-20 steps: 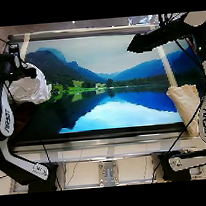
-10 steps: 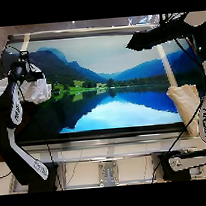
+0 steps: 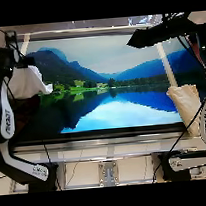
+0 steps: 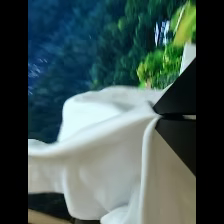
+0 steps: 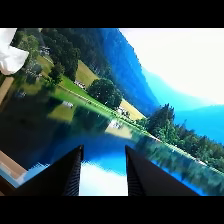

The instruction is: Fold the shirts.

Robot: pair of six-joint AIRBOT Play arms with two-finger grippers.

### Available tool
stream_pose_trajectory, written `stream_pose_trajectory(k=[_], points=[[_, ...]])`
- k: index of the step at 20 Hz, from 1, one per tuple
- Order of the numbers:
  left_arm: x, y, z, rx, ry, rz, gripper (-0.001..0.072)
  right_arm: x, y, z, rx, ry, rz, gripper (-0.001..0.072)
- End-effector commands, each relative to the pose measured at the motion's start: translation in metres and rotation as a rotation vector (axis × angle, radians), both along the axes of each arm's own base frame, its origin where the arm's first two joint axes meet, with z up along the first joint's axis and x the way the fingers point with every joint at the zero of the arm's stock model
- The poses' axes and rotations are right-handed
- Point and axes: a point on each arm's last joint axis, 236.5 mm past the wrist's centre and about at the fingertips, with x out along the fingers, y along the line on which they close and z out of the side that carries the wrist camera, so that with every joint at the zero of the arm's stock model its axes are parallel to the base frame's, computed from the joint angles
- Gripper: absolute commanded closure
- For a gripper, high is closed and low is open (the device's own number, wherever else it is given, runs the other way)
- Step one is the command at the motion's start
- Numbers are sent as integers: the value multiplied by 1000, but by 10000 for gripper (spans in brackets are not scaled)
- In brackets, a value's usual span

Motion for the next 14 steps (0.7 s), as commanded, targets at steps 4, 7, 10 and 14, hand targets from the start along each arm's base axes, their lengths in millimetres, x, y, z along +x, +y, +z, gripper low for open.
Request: stream_pose_trajectory(k=[4, 7, 10, 14], points=[[-83, -189, 142, -270, -180, -356, 699, -65, -9, 82, 8, -169, 14, 395], [-128, -267, 117, -268, -31, -518, 699, -110, -21, 132, 11, -305, -3, 394], [-159, -335, 74, -238, 112, -656, 698, -149, -39, 166, -16, -422, -48, 395], [-119, -332, 89, 54, -77, -680, 67, -168, -76, 184, -108, -511, -165, 394]])
